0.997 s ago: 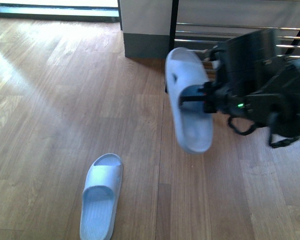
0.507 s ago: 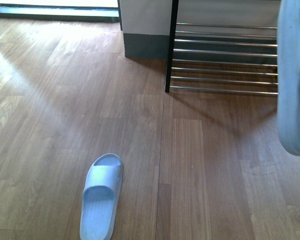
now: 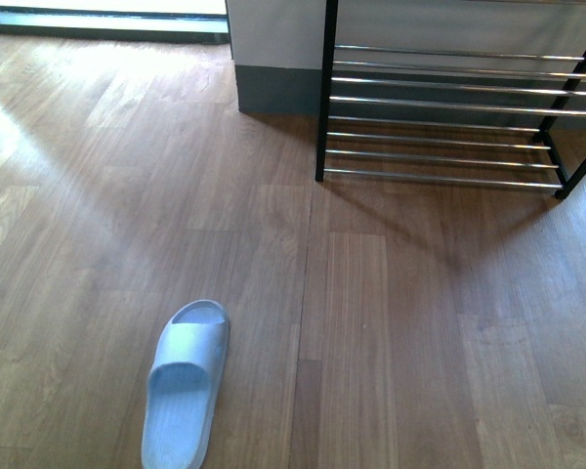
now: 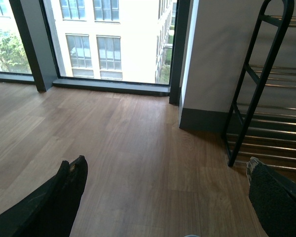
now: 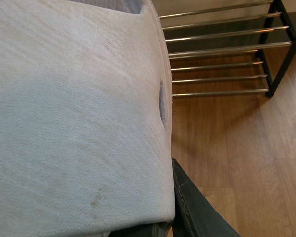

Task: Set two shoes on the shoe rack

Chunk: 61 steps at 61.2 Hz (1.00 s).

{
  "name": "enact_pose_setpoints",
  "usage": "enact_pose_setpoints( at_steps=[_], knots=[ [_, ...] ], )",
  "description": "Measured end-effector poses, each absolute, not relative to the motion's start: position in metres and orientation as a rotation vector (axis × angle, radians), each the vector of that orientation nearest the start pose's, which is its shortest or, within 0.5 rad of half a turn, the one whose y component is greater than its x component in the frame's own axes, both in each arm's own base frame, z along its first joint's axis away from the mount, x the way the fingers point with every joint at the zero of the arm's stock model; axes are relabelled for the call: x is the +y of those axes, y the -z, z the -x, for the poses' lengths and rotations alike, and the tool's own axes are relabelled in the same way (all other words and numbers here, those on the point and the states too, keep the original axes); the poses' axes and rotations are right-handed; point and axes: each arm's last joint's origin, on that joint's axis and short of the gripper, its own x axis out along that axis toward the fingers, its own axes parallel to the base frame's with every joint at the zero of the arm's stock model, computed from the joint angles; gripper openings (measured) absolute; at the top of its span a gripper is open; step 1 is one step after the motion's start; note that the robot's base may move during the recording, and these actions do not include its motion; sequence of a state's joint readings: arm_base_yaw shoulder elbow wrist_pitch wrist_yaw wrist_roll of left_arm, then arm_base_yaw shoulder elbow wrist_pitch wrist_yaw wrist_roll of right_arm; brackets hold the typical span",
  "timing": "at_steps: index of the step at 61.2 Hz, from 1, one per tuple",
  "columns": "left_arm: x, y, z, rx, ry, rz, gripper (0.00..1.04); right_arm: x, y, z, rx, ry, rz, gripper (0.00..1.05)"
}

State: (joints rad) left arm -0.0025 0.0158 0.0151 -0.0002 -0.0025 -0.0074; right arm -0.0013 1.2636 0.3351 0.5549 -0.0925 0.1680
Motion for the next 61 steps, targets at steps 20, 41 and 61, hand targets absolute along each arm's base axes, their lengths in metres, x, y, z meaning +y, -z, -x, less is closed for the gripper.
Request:
enact_pose_setpoints(
  at_steps=[20, 41, 61],
  knots=[
    [0.0, -0.167, -0.098, 0.001, 0.003, 0.007, 0.95, 0.001, -0.16, -0.225, 0.378, -0.041, -0.183, 0.01],
    [-0.002, -0.168, -0.104, 0.24, -0.27, 0.033, 0.95, 0.001, -0.16, -0.225, 0.379, -0.047, -0.183, 0.01],
    [-0.022, -0.146, -0.185, 0.535, -0.222, -0.086, 0.95, 0.001, -0.16, -0.225, 0.379, -0.051, -0.183, 0.01]
  ],
)
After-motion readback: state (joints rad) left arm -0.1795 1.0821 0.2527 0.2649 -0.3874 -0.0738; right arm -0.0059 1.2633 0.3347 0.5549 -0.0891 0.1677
